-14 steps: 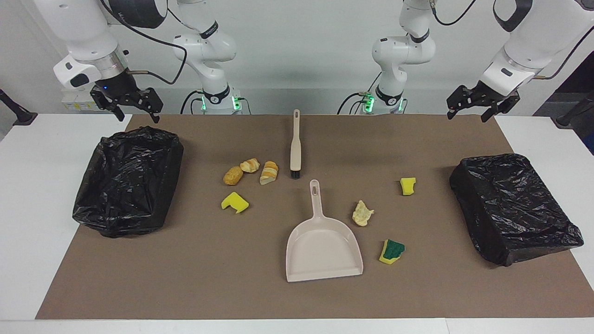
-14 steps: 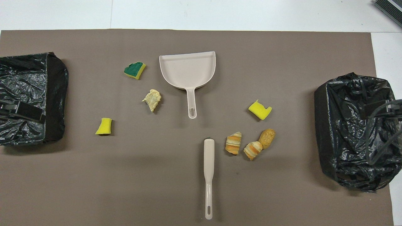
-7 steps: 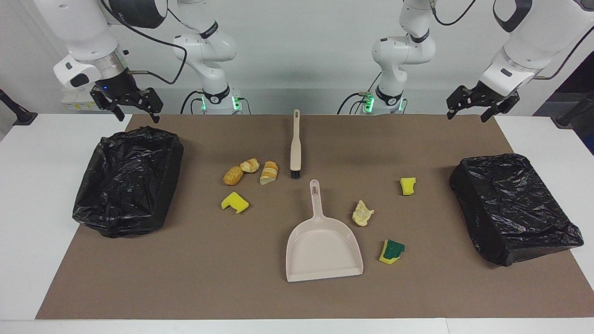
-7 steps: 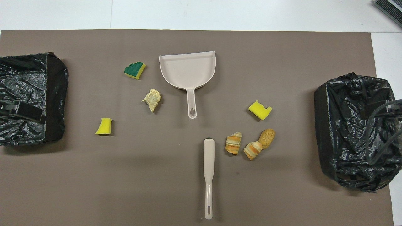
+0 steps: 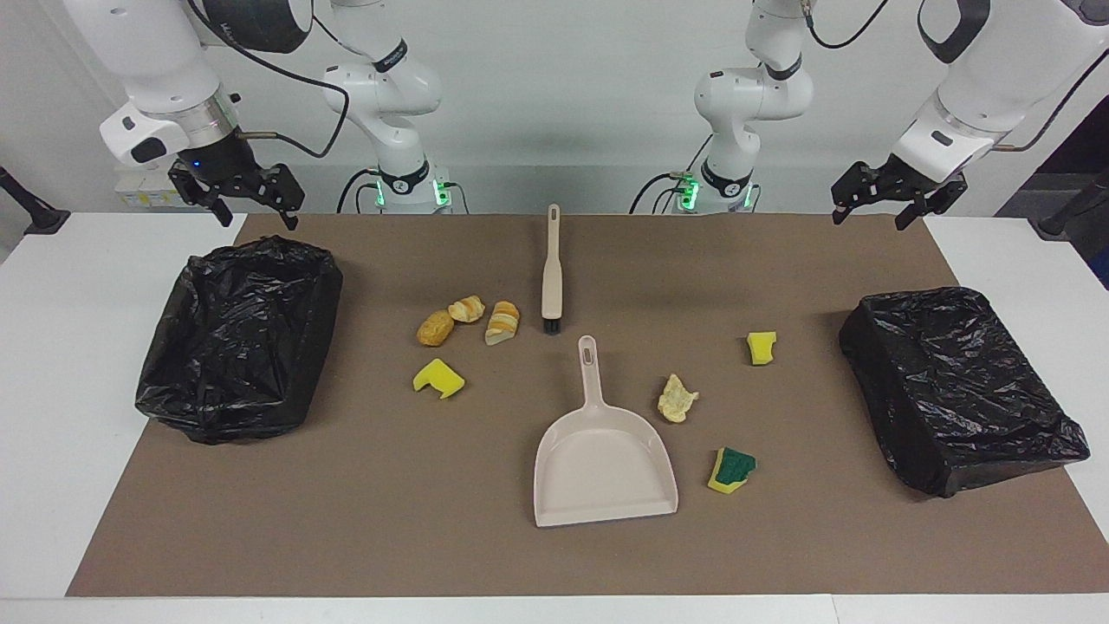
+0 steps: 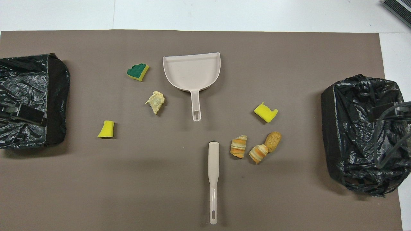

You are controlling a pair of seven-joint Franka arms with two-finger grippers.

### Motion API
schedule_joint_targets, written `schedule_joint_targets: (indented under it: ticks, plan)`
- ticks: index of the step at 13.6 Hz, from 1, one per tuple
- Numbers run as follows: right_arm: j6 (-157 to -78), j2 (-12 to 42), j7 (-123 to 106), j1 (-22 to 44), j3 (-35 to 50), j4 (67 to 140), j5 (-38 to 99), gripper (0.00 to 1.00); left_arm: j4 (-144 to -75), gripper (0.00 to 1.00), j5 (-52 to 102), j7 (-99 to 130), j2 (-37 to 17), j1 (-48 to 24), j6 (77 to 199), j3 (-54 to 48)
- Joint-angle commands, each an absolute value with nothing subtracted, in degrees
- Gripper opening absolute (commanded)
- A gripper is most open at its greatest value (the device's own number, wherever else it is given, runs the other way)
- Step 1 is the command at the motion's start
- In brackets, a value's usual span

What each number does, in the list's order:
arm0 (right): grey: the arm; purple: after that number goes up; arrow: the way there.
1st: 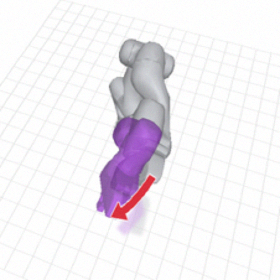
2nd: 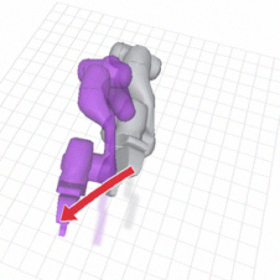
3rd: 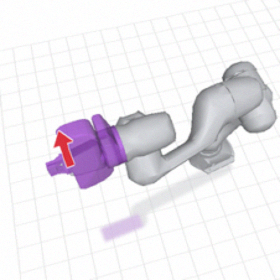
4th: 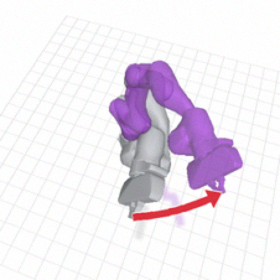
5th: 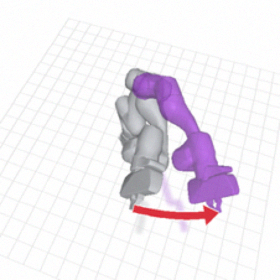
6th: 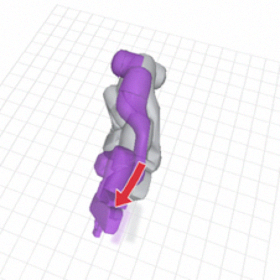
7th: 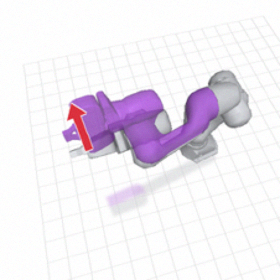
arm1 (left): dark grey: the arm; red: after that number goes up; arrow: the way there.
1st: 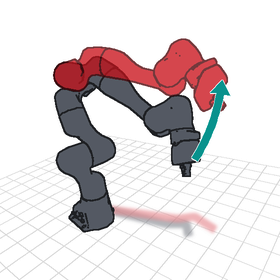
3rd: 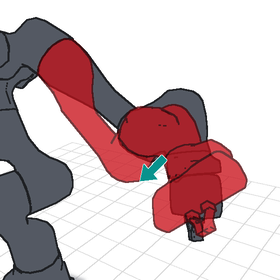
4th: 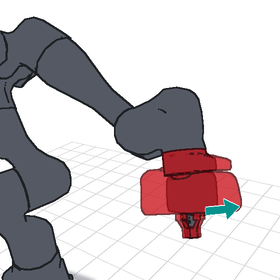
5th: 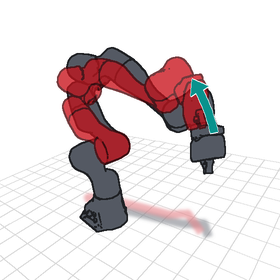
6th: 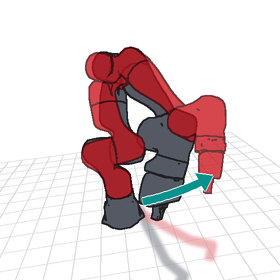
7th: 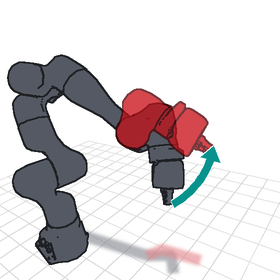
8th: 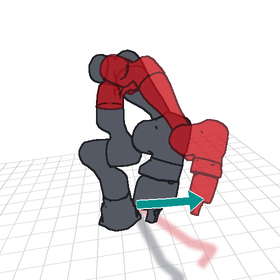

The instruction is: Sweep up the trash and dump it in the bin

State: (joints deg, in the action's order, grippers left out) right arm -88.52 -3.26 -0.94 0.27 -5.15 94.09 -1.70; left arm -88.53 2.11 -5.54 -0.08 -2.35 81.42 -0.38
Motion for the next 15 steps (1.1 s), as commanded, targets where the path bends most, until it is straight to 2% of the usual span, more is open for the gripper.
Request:
schedule_joint_targets:
  ticks: [1,3,11,15]
  plan:
    - [-89.5,-3.8,-2.9,-0.5,-4.8,94.7,-2.4,1.0,-91.3,1.0,2.9,-5.5,0.7,-3.0,84.3,-0.5]
    - [-89.5,-3.8,-2.9,-0.5,-4.8,94.7,-2.4,1.0,-92.5,1.0,2.9,-5.1,0.7,-3.4,85.6,-0.6]
    - [-89.5,-3.8,-2.9,-0.5,-4.8,94.7,-2.4,1.0,-105.1,1.0,6.3,9.6,0.2,-16.5,103.7,-0.6]
    - [-89.5,-3.8,-2.9,-0.5,-4.9,94.7,-2.4,1.0,-115.5,1.0,9.1,17.7,5.3,-24.4,111.8,-0.7]
